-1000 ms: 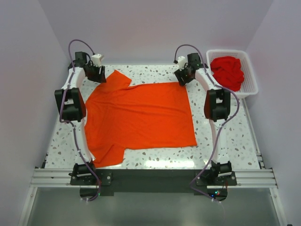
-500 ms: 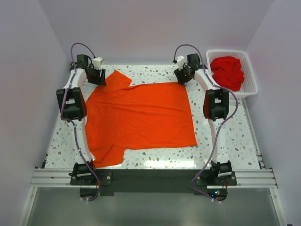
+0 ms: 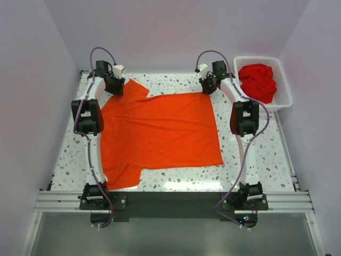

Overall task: Fold and stack the t-shirts
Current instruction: Flatten the tshirt out

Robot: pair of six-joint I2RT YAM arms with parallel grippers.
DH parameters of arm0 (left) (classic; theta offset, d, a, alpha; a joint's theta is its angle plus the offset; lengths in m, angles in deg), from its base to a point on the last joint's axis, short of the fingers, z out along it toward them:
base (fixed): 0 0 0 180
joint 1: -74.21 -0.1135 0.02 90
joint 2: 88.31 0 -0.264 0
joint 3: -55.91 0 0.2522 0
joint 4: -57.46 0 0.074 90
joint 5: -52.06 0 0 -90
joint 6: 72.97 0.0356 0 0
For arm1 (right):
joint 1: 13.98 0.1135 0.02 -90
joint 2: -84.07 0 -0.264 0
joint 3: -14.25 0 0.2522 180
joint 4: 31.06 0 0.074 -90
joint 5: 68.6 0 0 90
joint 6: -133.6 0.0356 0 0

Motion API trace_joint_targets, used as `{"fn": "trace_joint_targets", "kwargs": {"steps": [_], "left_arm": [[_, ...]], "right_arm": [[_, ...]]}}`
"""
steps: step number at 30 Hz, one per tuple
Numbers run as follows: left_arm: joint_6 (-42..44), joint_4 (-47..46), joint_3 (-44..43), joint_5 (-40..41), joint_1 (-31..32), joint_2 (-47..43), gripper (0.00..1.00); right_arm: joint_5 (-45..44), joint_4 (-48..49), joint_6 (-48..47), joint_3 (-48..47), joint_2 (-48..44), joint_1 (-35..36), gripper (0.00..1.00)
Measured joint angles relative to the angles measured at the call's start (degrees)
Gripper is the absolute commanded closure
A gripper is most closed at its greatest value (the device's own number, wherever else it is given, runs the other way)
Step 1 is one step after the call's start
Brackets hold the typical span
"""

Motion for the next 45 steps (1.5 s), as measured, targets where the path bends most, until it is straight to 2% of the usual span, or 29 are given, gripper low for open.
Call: {"fn": "trace_joint_targets", "kwargs": {"steps": [2,5,6,9,14,20,21,23,24,26,30,34,45], "left_arm": [[0.5,-0.1,-0.3,0.7,1.1,0.3,0.52],[0.6,-0.1,-1.8,0.9,2.3,1.2,0.65],[0.5,-0.2,-2.2,0.8,2.4,1.5,0.73],[0.5,-0.4,-3.0,0.5,2.5,2.0,0.85],[-0.6,-1.5,-3.0,0.9,2.3,2.0,1.00],[-2.1,-6.4,-0.7,0.3,1.2,0.4,1.00],[-2.2,-7.3,0.6,0.1,1.0,-0.5,0.75],[-2.0,-8.2,2.5,-0.9,0.5,-2.3,0.48],[-1.7,-8.5,2.7,-1.2,0.2,-3.0,0.41],[-2.0,-9.0,2.7,-1.6,0.0,-3.7,0.43],[-2.9,-10.0,2.3,-1.5,-0.3,-4.1,0.57],[-4.2,-10.4,2.3,-0.7,-0.3,-4.0,0.62],[-6.1,-11.2,-0.9,1.2,-0.3,0.5,0.59]], "right_arm": [[0.1,0.0,-0.5,0.0,0.0,0.0,1.00],[0.3,-0.1,-1.2,0.0,0.0,0.0,1.00],[0.5,-0.1,-1.5,0.0,0.0,0.0,1.00],[0.8,-0.1,-1.8,0.0,0.0,-0.1,1.00],[1.1,-0.1,-1.8,0.0,0.0,-0.3,1.00],[2.2,-0.3,-1.4,0.0,-0.2,-1.3,1.00],[2.6,-0.5,-1.3,0.0,-0.2,-1.5,1.00],[3.2,-0.6,-1.3,0.0,-0.2,-2.0,1.00],[3.5,-0.7,-1.3,0.0,-0.2,-2.3,1.00],[4.0,-0.9,-1.3,0.0,-0.2,-2.6,1.00],[4.0,-1.3,-1.4,0.0,-0.2,-2.6,1.00],[4.0,-1.4,-1.4,0.0,-0.2,-2.6,1.00],[4.0,-1.5,-1.7,0.0,-0.2,-2.6,1.00]]}}
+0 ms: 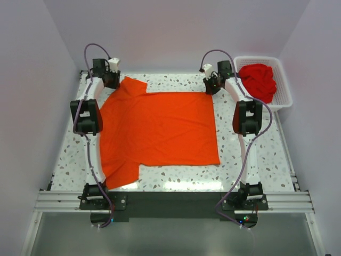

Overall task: Fold and stack the t-shirts
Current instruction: Flatten the tshirt out

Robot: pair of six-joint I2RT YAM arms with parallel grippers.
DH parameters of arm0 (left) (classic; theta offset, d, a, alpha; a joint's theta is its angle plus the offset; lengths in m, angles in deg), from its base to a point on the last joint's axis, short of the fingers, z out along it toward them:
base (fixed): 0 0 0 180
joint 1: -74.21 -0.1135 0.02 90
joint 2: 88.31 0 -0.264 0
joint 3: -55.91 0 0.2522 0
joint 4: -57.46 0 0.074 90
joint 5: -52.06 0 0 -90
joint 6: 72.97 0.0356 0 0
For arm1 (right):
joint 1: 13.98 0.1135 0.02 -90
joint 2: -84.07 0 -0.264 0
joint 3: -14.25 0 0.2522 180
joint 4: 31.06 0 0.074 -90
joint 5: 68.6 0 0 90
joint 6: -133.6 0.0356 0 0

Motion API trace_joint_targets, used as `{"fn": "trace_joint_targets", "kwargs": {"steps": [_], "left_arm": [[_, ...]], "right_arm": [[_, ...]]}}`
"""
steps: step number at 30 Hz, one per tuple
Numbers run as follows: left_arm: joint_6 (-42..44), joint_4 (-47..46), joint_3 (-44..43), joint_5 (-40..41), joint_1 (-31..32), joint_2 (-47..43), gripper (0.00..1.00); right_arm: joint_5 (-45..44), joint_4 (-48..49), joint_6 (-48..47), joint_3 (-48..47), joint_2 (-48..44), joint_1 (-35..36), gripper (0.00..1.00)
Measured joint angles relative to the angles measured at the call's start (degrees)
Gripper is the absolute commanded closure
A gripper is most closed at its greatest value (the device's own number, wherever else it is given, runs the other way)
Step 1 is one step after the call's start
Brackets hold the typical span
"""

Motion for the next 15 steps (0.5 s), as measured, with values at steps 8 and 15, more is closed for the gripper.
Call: {"fn": "trace_joint_targets", "kwargs": {"steps": [8,15], "left_arm": [[-0.9,-0.2,-0.6,0.5,0.0,2.6,0.65],[-2.0,0.2,-2.8,-0.3,0.0,3.8,1.00]], "right_arm": [[0.0,0.0,0.0,0.0,0.0,0.0,1.00],[0.0,-0.1,-0.4,0.0,0.0,0.0,1.00]]}}
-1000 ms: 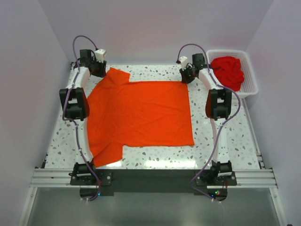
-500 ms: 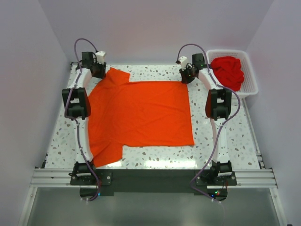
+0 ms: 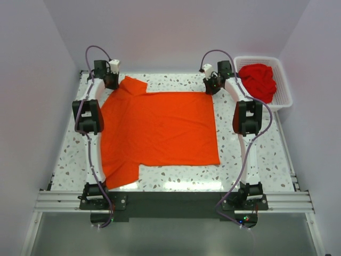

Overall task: Fold and stack the t-shirts
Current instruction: Flatten the tshirt out, then fold the tshirt

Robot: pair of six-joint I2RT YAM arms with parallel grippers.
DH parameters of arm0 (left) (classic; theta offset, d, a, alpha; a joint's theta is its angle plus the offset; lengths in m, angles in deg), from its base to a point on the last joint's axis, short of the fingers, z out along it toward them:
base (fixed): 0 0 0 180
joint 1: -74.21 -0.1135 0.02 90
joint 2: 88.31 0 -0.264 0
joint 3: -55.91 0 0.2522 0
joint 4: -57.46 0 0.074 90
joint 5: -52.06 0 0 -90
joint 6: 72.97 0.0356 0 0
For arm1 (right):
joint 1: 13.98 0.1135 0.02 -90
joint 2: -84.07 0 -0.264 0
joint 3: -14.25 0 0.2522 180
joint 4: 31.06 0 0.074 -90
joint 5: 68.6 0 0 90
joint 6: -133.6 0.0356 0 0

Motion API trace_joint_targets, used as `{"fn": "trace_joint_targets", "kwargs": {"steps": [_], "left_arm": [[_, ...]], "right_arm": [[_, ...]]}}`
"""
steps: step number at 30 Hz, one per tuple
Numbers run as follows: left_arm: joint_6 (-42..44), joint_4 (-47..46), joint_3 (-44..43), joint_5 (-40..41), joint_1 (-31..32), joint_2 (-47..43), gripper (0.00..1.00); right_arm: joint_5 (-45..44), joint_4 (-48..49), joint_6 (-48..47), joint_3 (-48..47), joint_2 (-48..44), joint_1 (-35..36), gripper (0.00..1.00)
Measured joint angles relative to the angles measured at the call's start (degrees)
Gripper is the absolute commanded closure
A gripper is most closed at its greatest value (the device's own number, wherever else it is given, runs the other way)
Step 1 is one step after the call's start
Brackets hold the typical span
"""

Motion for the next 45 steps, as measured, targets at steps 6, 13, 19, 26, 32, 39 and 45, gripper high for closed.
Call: {"fn": "trace_joint_targets", "kwargs": {"steps": [6,13,19,26,32,39,45], "left_arm": [[-1.2,-2.1,1.5,-2.7,-0.6,-1.1,1.00],[-1.3,-3.7,4.1,-6.8,-2.3,-6.6,1.00],[-1.2,-5.7,7.0,-10.0,-3.0,-11.9,1.00],[1.1,-5.6,11.7,-13.2,-4.5,-15.3,1.00],[3.3,-4.8,17.0,-15.1,-6.0,-18.8,1.00],[7.2,-4.4,25.8,-17.9,-7.5,-26.2,1.00],[11.0,-4.8,35.3,-19.3,-7.9,-33.4,1.00]], "right_arm": [[0.0,0.0,-0.4,0.0,0.0,0.0,1.00],[0.3,-0.2,-0.4,0.0,-1.3,0.0,1.00],[0.7,-0.6,-0.4,0.0,-3.4,0.0,1.00],[1.8,-2.0,-1.0,1.1,-7.4,0.0,1.00],[3.0,-3.5,-1.4,4.8,-10.6,0.0,1.00],[3.3,-5.6,-2.3,9.8,-14.3,0.0,1.00],[4.3,-7.3,-2.9,11.5,-16.7,0.0,1.00]]}}
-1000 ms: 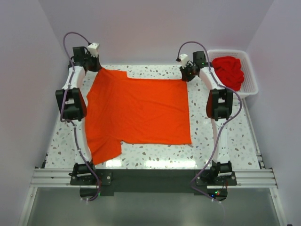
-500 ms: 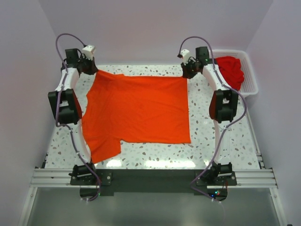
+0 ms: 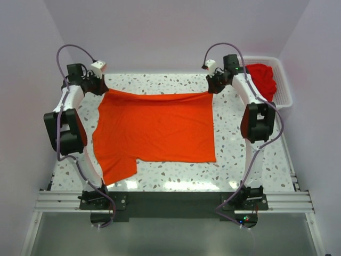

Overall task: Fold and stack the t-shirts
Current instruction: Fold the tshirt

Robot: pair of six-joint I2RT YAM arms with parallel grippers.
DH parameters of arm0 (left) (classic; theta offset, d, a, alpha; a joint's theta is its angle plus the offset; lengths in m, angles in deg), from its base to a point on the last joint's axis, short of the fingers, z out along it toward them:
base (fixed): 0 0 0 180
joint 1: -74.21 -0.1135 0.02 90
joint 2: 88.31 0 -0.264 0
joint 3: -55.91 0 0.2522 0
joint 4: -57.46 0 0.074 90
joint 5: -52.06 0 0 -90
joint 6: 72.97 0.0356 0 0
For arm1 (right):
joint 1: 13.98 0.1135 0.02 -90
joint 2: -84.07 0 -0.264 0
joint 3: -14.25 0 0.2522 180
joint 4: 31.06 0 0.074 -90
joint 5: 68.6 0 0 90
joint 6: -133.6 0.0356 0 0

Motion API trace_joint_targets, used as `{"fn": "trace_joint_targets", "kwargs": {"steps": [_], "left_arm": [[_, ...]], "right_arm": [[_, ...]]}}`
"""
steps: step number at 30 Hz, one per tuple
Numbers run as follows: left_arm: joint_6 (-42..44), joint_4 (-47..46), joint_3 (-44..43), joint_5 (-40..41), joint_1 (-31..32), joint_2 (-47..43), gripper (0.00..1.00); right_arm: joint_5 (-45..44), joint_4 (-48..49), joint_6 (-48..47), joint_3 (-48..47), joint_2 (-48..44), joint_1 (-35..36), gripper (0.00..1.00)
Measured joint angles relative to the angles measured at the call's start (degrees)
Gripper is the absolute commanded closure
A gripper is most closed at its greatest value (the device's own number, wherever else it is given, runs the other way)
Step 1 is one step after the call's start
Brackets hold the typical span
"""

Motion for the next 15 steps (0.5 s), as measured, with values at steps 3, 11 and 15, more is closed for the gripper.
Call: {"fn": "trace_joint_targets", "kwargs": {"steps": [3,11,15], "left_arm": [[1.4,0.0,3.5,-0.2,-0.4,-2.3,1.00],[5.0,0.5,8.1,-0.2,-1.9,-5.4,1.00],[7.0,1.3,10.4,-0.2,-1.9,-7.1,1.00]], "right_arm": [[0.4,-0.6,-0.7,1.5,-1.6,0.0,1.00],[1.6,-3.4,-2.7,5.2,-4.1,0.0,1.00],[1.7,-4.5,-3.9,9.4,-6.2,0.0,1.00]]}}
